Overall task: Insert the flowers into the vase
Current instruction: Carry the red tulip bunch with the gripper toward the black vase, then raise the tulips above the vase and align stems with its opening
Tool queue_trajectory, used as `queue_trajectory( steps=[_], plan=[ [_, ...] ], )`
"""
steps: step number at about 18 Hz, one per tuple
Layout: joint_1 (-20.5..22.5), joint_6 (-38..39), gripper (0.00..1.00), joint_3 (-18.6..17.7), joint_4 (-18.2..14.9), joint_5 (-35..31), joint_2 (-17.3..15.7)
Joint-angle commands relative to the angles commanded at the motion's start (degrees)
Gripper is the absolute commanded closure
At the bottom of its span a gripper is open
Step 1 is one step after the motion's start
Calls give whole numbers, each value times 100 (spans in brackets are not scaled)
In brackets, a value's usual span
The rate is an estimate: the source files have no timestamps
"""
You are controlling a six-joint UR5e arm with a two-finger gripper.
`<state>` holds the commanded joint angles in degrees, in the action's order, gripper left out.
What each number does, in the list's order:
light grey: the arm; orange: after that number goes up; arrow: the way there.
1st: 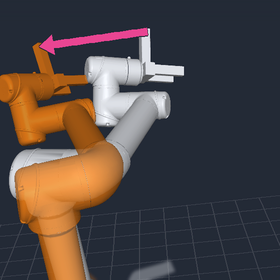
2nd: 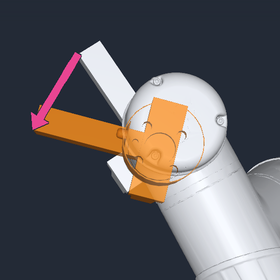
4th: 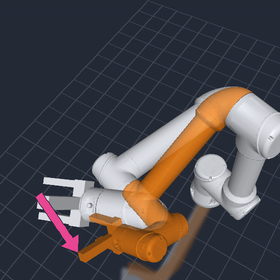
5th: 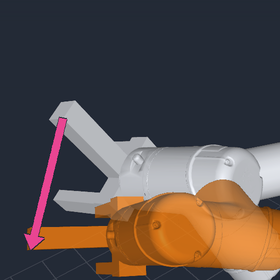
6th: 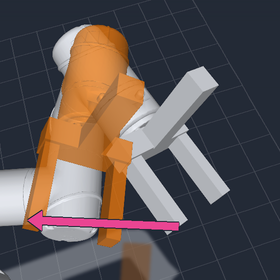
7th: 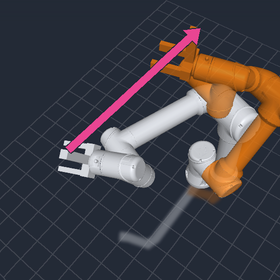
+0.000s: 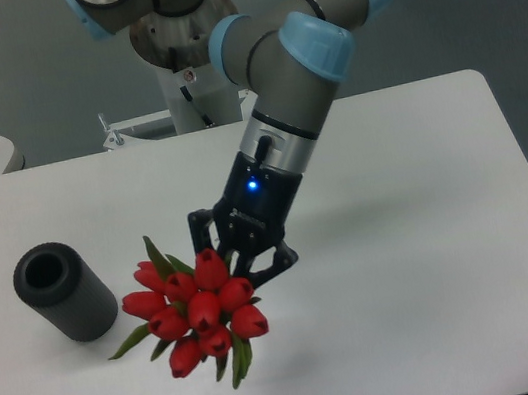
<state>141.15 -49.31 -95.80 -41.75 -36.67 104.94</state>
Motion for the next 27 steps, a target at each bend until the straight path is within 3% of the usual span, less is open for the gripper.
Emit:
queue_trajectory(
  steps=[5, 13, 21, 27],
  plan=[
    [-9, -9, 89, -211, 9, 704, -105],
    [-167, -211, 89, -185, 26, 1899, -114],
    [-308, -237, 89, -378, 26, 2190, -527],
    [-597, -798, 89, -992, 35, 2471, -940]
  ],
)
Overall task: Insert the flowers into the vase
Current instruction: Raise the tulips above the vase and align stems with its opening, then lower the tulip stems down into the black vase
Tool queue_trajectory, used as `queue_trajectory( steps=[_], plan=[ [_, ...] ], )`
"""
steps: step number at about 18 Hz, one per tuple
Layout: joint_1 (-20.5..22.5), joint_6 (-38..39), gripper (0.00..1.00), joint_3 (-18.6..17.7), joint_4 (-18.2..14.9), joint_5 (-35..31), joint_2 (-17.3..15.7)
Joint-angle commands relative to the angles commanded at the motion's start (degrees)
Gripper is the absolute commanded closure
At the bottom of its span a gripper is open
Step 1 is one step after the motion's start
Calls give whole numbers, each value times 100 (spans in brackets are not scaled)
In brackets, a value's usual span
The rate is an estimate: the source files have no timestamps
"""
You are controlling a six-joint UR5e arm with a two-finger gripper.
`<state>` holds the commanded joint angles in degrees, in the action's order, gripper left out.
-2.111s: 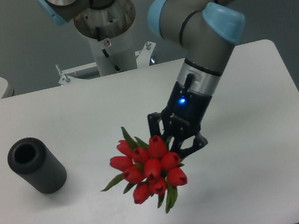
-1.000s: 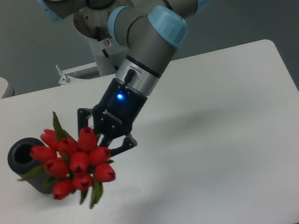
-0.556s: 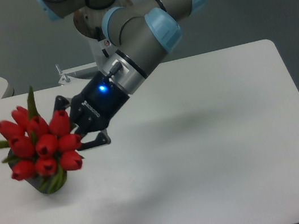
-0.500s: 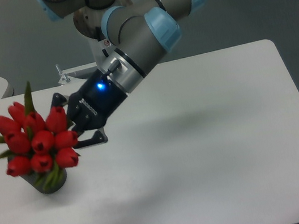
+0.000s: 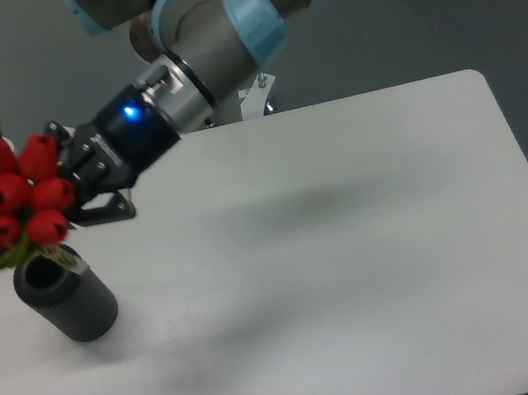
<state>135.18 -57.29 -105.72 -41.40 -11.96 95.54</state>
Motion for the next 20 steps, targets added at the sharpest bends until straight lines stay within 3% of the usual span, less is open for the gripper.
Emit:
queue_trajectory(
  steps=[14, 20],
  plan=[
    [-335, -792, 90, -124, -9, 10, 263],
    [-300, -1390, 90, -519, -9, 10, 430]
  ],
)
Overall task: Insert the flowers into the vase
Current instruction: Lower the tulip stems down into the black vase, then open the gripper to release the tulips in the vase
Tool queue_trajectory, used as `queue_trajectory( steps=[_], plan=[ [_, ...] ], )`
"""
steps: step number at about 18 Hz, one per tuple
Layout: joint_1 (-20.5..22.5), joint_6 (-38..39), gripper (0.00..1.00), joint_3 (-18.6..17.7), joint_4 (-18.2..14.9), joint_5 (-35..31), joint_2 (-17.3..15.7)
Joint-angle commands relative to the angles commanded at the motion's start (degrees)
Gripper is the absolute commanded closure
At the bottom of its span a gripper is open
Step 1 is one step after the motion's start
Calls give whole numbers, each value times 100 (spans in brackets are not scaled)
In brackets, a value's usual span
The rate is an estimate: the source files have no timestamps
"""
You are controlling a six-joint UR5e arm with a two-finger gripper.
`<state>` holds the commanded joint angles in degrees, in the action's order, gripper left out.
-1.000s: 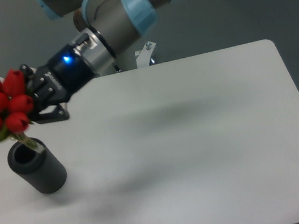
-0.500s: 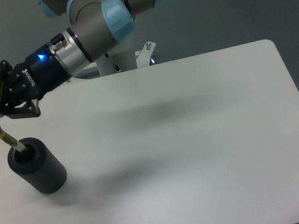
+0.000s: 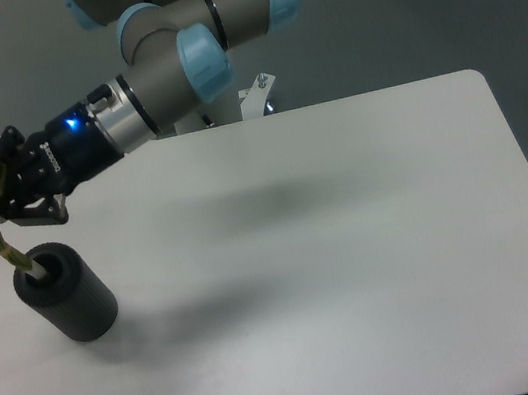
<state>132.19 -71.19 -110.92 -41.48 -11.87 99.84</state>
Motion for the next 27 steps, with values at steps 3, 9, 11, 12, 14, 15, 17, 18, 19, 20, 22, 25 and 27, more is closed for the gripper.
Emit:
queue_trajectory(
  steps=[3, 9, 11, 12, 14, 15, 17, 18, 19, 20, 22, 25, 27],
  plan=[
    [9, -167, 90, -53, 0, 0, 202],
    [17, -624, 88, -263, 0, -9, 536],
    [18, -817, 86, -343, 0, -9, 642],
    [26, -887, 85, -369, 0, -9, 677],
    [26, -914, 84, -404, 0, -9, 730],
    [26, -923, 83, -422, 0, -9, 739],
    [61, -923, 77, -440, 0, -9, 748],
    [79, -923, 72, -440, -9, -9, 765],
    [79, -923, 56, -448, -9, -9, 783],
    [79, -923, 34, -466, 0, -9, 826],
    [114, -941, 16, -475, 0, -9, 879],
    [184, -949, 0, -492, 0, -9, 880],
    [220, -949, 0, -501, 0, -9, 880]
  ],
)
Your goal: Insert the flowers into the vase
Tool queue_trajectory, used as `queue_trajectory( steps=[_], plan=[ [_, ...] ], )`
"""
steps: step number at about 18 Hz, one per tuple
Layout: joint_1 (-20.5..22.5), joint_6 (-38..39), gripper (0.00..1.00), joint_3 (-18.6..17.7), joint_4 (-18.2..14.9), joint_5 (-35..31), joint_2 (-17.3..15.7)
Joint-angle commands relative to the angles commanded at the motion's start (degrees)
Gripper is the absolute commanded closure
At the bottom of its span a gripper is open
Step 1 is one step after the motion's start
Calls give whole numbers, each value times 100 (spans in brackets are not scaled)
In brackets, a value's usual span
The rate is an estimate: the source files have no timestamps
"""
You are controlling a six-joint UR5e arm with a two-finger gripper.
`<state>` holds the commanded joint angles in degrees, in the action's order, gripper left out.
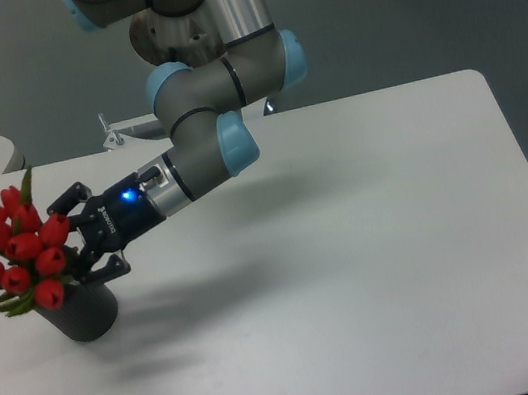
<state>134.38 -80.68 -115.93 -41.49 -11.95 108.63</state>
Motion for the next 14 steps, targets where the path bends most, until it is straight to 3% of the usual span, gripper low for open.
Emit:
queue_trajectory(
  steps=[9, 14],
  plan=[
    [658, -26, 0, -62, 18, -79, -140],
    [1028, -184, 0, -44, 26, -597, -228]
  ],
)
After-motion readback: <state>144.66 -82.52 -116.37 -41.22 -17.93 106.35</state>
